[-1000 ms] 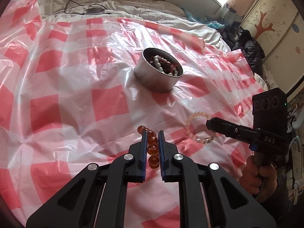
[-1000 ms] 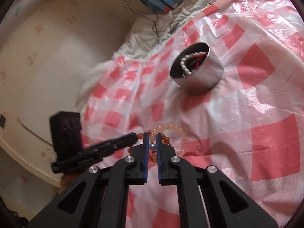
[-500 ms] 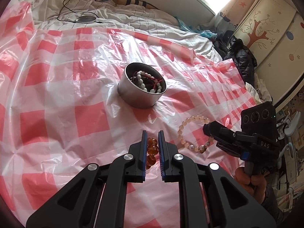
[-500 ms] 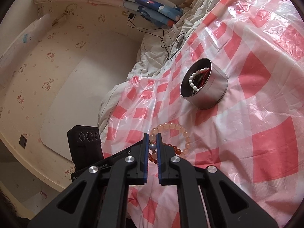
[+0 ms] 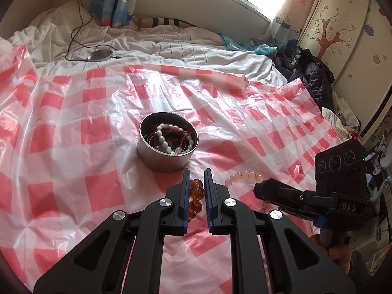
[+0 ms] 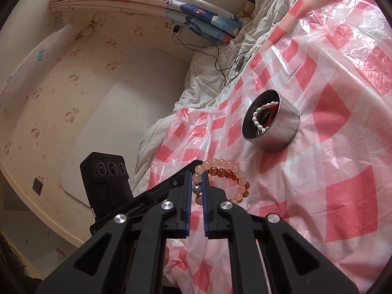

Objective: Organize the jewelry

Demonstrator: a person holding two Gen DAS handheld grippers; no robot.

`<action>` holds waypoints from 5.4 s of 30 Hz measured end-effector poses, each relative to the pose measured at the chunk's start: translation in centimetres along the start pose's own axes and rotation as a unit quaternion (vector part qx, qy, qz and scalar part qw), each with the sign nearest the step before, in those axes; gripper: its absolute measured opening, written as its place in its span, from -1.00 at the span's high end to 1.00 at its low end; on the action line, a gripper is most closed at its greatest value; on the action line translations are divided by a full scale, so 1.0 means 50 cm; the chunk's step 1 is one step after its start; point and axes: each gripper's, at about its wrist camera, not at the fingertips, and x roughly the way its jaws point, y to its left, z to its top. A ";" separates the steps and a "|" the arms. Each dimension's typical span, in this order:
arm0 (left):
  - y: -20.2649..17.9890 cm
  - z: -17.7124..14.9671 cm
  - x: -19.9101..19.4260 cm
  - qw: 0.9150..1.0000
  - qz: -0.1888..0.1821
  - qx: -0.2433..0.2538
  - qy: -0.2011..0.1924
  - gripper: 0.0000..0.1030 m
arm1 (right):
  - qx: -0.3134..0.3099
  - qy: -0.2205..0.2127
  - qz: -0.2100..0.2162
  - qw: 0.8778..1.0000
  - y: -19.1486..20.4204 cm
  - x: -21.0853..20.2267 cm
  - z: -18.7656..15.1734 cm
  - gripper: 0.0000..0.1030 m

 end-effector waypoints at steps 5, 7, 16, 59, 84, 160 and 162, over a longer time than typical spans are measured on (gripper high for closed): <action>-0.016 0.022 0.009 1.000 0.004 0.008 -0.012 0.80 | 0.000 -0.009 -0.002 1.000 -0.007 -0.004 0.025 0.84; -0.024 0.031 0.014 1.000 0.007 0.012 -0.016 0.80 | 0.001 -0.012 -0.003 1.000 -0.013 0.000 0.039 0.84; -0.054 0.062 0.051 1.000 -0.002 0.009 -0.028 0.80 | 0.002 -0.025 -0.001 1.000 -0.032 0.009 0.095 0.83; 0.087 0.108 0.172 0.992 0.003 -0.114 -0.059 0.80 | -0.250 0.128 -0.406 0.870 -0.094 0.169 0.064 0.84; 0.117 0.137 0.125 0.989 0.031 -0.125 -0.067 0.79 | -0.091 0.008 -0.098 0.991 -0.007 0.098 0.189 0.84; 0.025 -0.097 0.009 0.965 0.262 -0.024 -0.001 -0.85 | -0.188 -0.014 -0.438 0.879 0.026 -0.013 -0.034 -0.85; 0.026 -0.097 0.008 0.965 0.262 -0.025 -0.001 -0.85 | -0.189 -0.011 -0.440 0.878 0.023 -0.011 -0.033 -0.85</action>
